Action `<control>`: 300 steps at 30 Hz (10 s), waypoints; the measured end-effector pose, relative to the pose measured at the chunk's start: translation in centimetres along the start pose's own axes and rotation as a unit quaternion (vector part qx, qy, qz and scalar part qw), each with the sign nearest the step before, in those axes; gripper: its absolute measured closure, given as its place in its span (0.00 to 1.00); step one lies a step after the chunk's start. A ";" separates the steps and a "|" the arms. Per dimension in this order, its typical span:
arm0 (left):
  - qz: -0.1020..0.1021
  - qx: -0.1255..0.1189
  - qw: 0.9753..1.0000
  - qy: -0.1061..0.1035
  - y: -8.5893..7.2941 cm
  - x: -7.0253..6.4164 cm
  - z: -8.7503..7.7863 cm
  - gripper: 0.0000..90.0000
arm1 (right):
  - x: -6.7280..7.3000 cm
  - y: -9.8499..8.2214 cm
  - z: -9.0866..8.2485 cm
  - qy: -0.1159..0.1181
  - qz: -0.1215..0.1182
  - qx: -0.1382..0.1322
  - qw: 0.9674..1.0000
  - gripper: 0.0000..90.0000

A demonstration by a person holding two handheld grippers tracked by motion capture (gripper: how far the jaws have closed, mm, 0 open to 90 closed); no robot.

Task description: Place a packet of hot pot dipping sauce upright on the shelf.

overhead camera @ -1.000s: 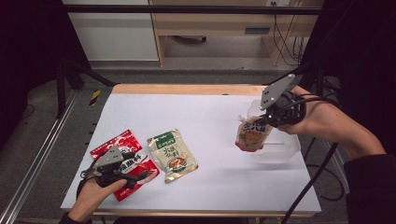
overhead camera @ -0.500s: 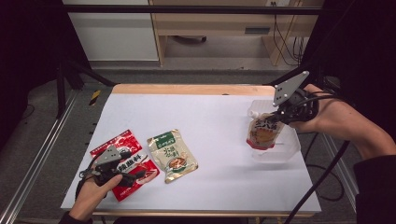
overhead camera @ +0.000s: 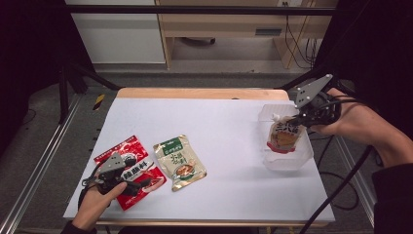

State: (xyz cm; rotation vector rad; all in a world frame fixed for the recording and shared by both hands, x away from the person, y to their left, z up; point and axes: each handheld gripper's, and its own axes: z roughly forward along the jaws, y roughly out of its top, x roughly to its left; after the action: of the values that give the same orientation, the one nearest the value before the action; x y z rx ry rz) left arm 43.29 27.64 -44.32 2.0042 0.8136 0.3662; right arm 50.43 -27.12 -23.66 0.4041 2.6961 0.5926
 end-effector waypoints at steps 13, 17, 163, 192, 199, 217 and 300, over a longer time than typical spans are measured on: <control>0.002 0.004 1.000 0.013 -0.2 0.2 0.0 0.07 | -0.5 -3.2 1.2 -0.006 0.022 0.005 1.000 1.00; 0.002 0.006 1.000 0.016 -0.3 0.3 -0.1 0.07 | -0.3 -3.7 2.0 -0.002 0.021 0.004 1.000 1.00; 0.024 0.142 0.989 0.027 4.8 4.7 10.6 0.28 | 17.3 4.0 22.5 -0.072 0.243 -0.165 0.953 0.20; 0.053 0.146 0.988 0.008 5.2 2.9 10.3 0.87 | 17.5 4.1 22.7 -0.073 0.218 -0.156 0.961 0.20; 0.038 0.143 0.989 -0.001 5.0 3.1 10.3 0.98 | 17.5 4.0 22.6 -0.076 0.219 -0.157 0.960 0.20; 0.048 0.113 0.992 -0.004 5.5 2.7 9.2 1.00 | 16.9 3.5 22.2 -0.092 0.215 -0.145 0.961 0.14; 0.190 0.027 0.979 -0.071 12.6 -3.9 3.7 1.00 | 13.8 10.8 13.7 -0.046 -0.011 -0.034 0.998 0.48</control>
State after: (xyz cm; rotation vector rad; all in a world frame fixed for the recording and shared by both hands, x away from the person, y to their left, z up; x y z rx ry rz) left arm 47.45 17.97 -35.51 2.2082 0.3515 0.4143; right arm 45.56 -8.21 -34.30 0.3750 2.5819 0.6412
